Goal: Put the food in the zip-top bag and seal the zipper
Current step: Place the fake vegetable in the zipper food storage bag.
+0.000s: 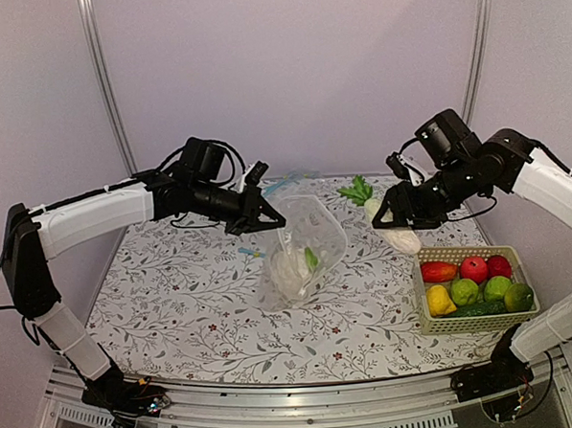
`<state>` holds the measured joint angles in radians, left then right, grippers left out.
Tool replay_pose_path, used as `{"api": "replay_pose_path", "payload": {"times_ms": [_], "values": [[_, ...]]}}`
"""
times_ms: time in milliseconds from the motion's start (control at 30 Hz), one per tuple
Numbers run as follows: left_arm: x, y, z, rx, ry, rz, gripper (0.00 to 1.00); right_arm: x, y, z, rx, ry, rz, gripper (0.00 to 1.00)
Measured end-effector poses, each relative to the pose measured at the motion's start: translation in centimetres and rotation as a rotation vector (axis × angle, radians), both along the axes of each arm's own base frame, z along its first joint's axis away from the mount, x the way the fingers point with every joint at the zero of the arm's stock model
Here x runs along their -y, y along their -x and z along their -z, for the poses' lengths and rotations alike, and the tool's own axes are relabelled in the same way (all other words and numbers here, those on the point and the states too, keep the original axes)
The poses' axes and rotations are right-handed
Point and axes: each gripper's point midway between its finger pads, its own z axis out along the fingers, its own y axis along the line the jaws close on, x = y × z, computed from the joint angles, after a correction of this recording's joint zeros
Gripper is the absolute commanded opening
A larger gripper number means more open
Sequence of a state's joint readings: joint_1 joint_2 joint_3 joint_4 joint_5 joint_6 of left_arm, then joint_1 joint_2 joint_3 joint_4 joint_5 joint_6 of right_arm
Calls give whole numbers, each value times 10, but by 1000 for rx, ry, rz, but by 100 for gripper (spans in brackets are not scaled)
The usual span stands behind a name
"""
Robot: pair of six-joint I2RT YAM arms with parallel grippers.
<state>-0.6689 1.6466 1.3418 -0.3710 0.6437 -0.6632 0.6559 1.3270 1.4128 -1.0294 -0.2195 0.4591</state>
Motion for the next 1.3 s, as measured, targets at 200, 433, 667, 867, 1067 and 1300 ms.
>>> {"api": "replay_pose_path", "payload": {"times_ms": [200, 433, 667, 867, 1067, 1300], "values": [[0, 0, 0, 0, 0, 0, 0, -69, 12, 3, -26, -46, -136, 48], [0, 0, 0, 1, 0, 0, 0, -106, 9, 35, -130, -38, -146, 50], [0, 0, 0, 1, 0, 1, 0, -124, -16, 44, -140, -29, -67, 48], [0, 0, 0, 3, 0, 1, 0, -140, -44, 36, -83, -58, 4, 46], [0, 0, 0, 5, 0, 2, 0, -147, -63, 42, -19, -44, 76, 46], [2, -2, -3, 16, 12, 1, 0, -167, -64, 65, 13, -7, 88, 48]]}}
